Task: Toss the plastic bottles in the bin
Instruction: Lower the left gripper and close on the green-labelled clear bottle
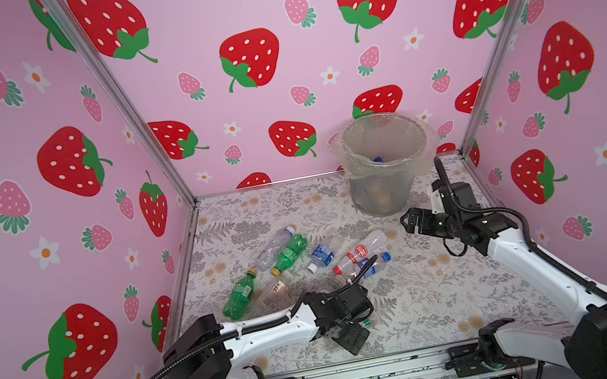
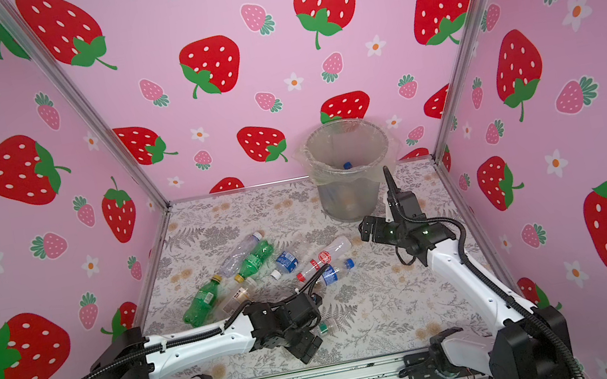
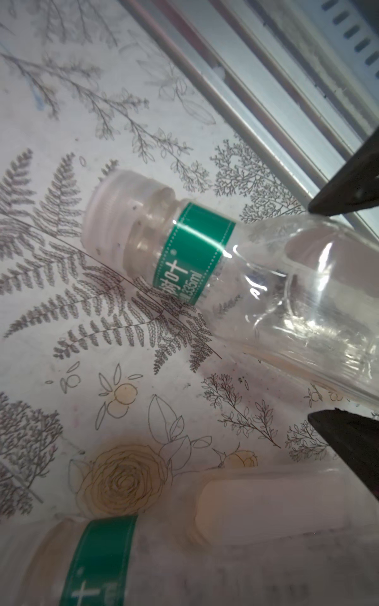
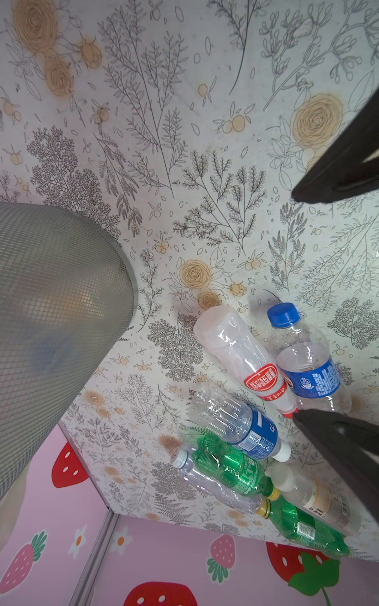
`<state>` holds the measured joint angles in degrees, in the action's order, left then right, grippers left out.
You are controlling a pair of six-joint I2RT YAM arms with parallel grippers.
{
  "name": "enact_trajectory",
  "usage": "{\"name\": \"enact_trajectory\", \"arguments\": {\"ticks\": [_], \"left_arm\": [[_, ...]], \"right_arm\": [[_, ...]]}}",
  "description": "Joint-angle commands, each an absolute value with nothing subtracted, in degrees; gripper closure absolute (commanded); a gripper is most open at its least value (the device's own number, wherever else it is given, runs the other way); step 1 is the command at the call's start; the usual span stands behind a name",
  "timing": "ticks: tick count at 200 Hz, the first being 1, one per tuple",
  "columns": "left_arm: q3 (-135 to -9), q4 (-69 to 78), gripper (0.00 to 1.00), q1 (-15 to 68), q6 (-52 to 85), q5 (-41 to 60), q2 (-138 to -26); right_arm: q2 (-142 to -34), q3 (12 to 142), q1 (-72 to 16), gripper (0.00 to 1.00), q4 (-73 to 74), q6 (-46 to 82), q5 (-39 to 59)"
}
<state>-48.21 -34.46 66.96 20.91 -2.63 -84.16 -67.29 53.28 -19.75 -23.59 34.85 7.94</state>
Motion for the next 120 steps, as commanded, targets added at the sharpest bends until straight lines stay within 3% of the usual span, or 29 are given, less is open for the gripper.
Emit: {"name": "enact_trajectory", "arguments": {"ticks": [1, 24, 73, 120], "left_arm": [[-48.5, -35.2, 0.13, 68.0, 21.2, -5.3, -85.5], [-48.6, -35.4, 0.17, 68.9, 21.4, -6.7, -85.9], [-48.2, -35.6, 0.42, 69.3, 22.2, -8.9, -84.4], [-49.8, -36.3, 0.52, 69.3, 22.3, -6.7, -82.6]], "right_arm": [[-65.7, 52.9, -19.9, 0.01, -24.3, 35.2, 7.0], [-65.5, 52.8, -19.9, 0.01, -24.6, 35.3, 6.9], [-64.7, 52.8, -19.9, 0.01, -24.7, 35.4, 6.8], [-64.4, 52.7, -19.9, 0.01, -25.5, 35.5, 6.7]]}}
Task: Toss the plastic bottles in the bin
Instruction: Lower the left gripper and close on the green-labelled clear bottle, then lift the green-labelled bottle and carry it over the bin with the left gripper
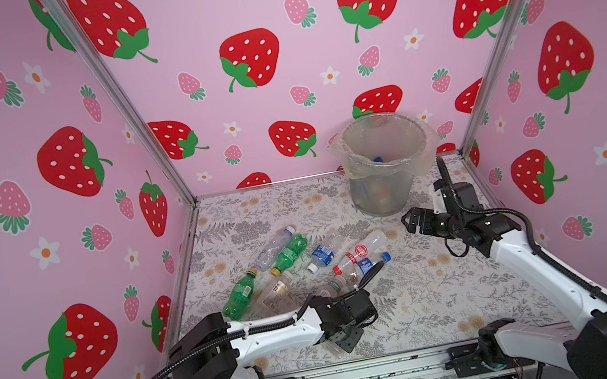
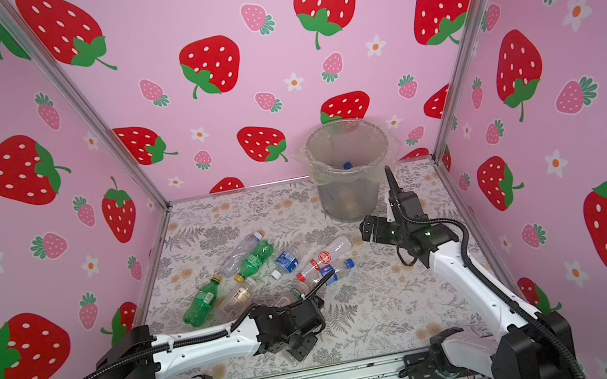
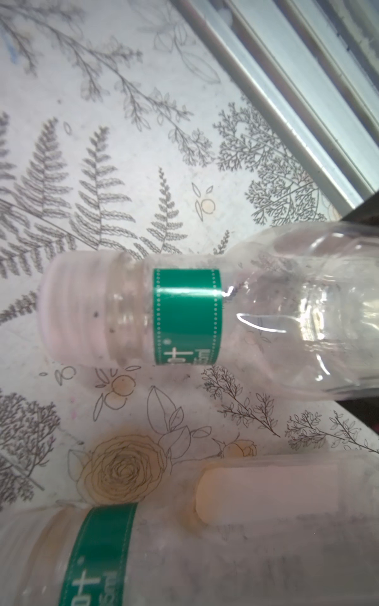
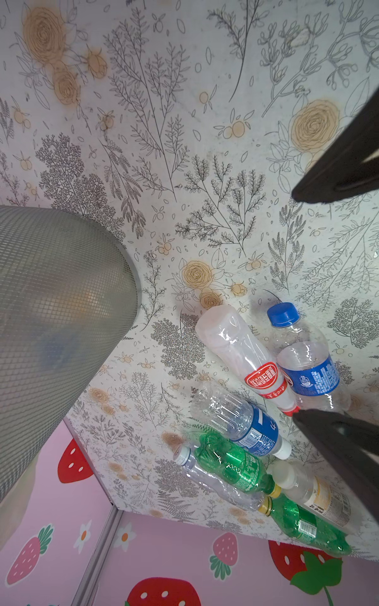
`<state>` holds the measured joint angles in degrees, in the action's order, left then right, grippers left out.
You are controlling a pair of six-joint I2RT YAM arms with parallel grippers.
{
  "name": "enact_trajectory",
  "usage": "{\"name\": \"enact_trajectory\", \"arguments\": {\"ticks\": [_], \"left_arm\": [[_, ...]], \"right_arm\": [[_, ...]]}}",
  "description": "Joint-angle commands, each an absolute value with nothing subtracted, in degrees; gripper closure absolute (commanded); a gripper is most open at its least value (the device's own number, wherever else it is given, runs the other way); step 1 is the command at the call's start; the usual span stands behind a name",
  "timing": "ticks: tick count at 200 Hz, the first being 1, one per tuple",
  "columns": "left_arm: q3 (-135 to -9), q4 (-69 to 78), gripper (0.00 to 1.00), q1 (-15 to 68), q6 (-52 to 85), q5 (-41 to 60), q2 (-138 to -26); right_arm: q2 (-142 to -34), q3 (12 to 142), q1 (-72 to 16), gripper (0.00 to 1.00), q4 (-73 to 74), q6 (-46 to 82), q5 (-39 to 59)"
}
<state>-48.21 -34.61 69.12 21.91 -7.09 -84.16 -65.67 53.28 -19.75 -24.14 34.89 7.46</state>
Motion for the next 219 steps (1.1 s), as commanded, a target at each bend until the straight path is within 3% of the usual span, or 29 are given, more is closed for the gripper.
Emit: {"name": "enact_trajectory", "arguments": {"ticks": [1, 53, 137, 219], "left_arm": [[-49.9, -36.3, 0.52, 69.3, 22.3, -6.6, -82.6], [-52.3, -35.8, 0.56, 69.3, 23.7, -4.7, -80.9], [-57.2, -36.5, 0.59, 68.2, 25.2, -9.9, -75.6], [-64.8, -29.0, 0.64, 59.0, 24.7, -5.9, -74.7]], "right_arm": [[-64.4, 52.7, -19.9, 0.01, -25.6, 35.5, 6.8], [-63.1, 51.7, -19.9, 0.01, -26.8, 35.5, 6.7], [-62.8, 48.6, -19.7, 0.01, -26.9, 35.6, 7.1], [-63.3, 47.7, -19.6, 0.01, -26.5, 36.2, 6.5]]}}
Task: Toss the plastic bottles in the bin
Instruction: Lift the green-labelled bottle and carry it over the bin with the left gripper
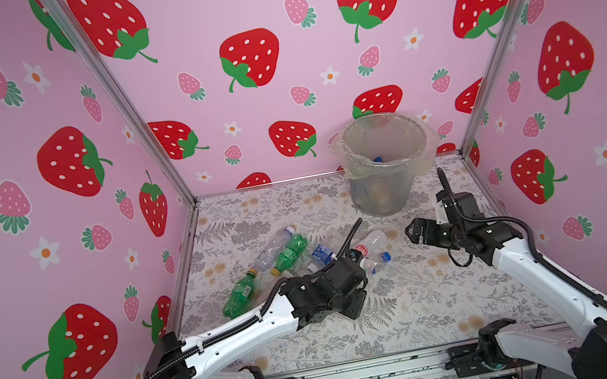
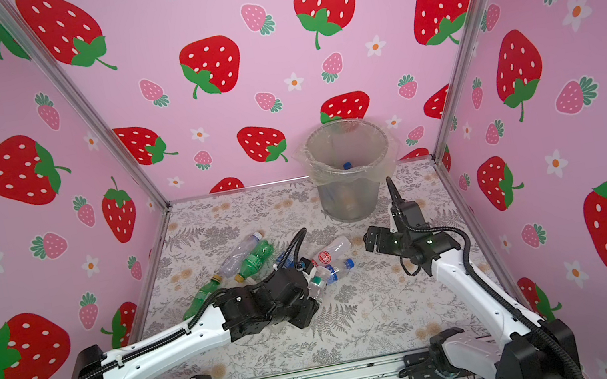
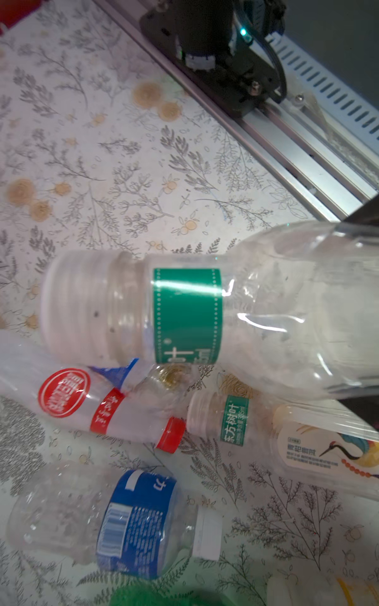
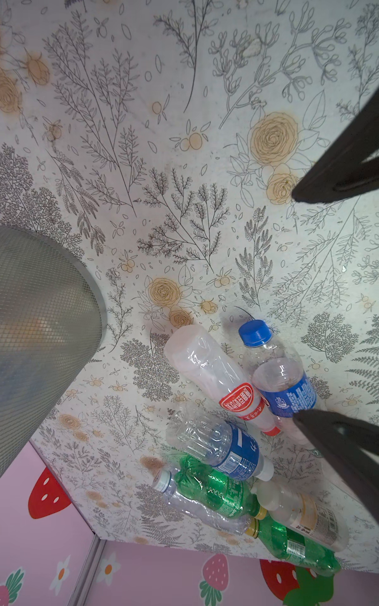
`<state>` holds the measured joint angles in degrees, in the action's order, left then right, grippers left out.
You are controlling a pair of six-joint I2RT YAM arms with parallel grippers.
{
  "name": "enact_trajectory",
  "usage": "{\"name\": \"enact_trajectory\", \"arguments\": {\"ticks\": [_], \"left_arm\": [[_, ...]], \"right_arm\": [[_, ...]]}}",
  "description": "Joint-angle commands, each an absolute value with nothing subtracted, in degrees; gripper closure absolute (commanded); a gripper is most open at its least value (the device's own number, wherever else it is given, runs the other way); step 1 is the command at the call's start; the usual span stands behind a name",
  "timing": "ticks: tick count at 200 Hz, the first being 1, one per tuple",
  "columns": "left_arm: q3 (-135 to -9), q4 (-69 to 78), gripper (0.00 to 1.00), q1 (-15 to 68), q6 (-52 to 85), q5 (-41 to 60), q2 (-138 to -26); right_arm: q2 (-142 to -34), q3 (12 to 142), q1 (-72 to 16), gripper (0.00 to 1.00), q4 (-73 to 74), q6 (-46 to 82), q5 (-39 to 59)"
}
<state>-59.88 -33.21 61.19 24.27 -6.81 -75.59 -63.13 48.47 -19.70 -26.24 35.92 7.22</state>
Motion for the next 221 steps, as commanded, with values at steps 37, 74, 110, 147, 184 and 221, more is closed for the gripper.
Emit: {"name": "enact_trajectory", "arguments": {"ticks": [37, 74, 110, 147, 184, 221], "left_arm": [[-70.6, -27.9, 0.64, 54.4, 24.8, -2.7, -76.3], [-76.0, -28.6, 0.65, 49.3, 25.8, 1.6, -78.6], [-81.5, -28.7, 0.66, 46.2, 25.9, 5.2, -81.9], [-88.6, -28.4, 0.66, 45.0, 25.5, 7.5, -86.4], [-96.9, -28.0, 0.65, 43.7, 24.9, 10.1, -92.2], [-105.4, -26.3, 0.63, 41.5, 26.9, 14.0, -98.0]], "right_arm": [[-63.5, 48.3, -19.5, 0.01, -26.6, 35.8, 6.8], [-64.2, 49.5, -19.5, 0.01, -27.8, 34.8, 5.5], [-64.8, 49.9, -19.2, 0.01, -27.8, 34.1, 5.9], [-66.0, 50.8, -18.8, 0.01, -28.2, 33.4, 5.7], [-66.3, 50.9, -18.5, 0.01, -28.3, 33.5, 5.4], [-66.3, 50.9, -18.4, 0.01, -28.4, 33.5, 5.5]]}}
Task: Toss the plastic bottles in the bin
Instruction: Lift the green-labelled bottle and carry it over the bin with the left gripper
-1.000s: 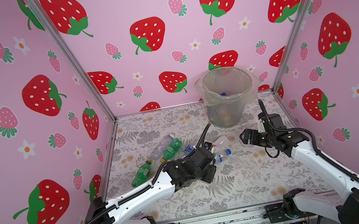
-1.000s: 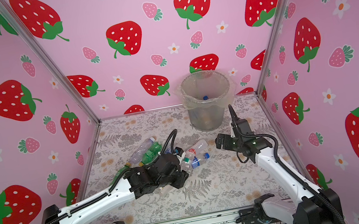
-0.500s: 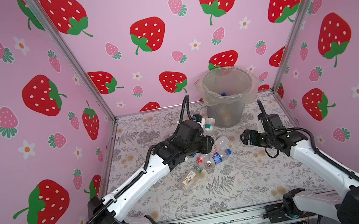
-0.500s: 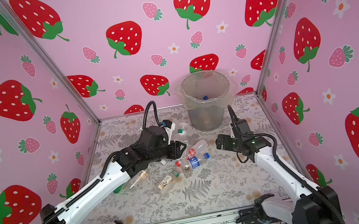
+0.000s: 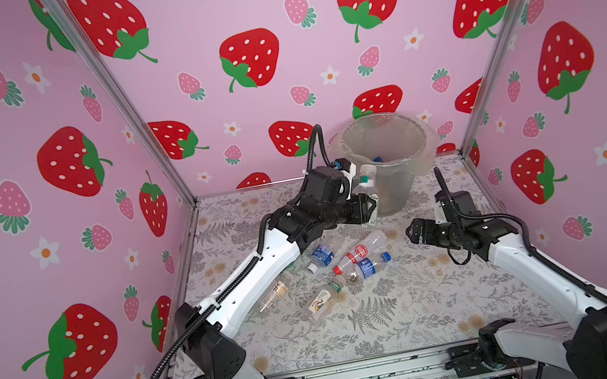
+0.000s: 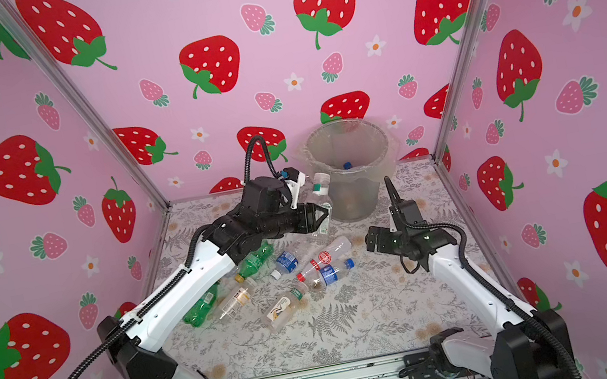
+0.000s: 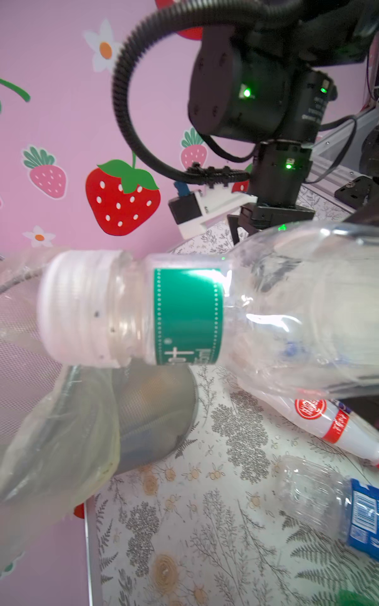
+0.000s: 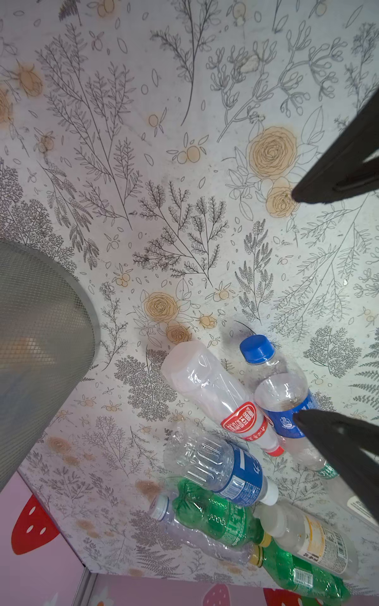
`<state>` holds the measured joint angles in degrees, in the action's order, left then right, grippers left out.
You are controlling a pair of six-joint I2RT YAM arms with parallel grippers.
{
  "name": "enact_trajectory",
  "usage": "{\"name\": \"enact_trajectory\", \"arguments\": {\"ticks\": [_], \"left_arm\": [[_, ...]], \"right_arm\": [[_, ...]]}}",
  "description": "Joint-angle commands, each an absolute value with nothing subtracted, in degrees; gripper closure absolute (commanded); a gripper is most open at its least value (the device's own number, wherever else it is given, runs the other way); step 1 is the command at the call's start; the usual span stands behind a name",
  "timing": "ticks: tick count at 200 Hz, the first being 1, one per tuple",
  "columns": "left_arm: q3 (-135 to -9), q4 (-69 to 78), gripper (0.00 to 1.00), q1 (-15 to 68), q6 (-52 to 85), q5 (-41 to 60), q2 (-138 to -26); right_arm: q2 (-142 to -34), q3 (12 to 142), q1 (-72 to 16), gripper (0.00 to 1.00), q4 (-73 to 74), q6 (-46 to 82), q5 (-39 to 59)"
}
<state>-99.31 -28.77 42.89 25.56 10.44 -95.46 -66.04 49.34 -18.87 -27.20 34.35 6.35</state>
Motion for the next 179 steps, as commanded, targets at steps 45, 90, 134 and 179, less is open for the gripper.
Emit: {"name": "enact_trajectory", "arguments": {"ticks": [45, 90, 134, 179], "left_arm": [[-113.1, -24.9, 0.62, 39.2, 30.0, 16.1, -104.4], [-111.3, -20.6, 0.62, 38.0, 32.0, 17.9, -103.8], [-94.6, -16.9, 0.6, 38.0, 32.1, 14.5, -94.3], [-87.2, -16.5, 0.59, 38.1, 32.9, 13.6, -89.1]], "right_arm": [[-66.0, 50.1, -18.3, 0.01, -27.5, 34.3, 6.7], [-65.6, 49.4, -18.2, 0.01, -27.3, 34.5, 6.3], [-66.1, 48.1, -18.2, 0.01, -25.9, 34.7, 6.3], [-66.7, 47.8, -18.2, 0.01, -25.2, 34.5, 5.9]]}}
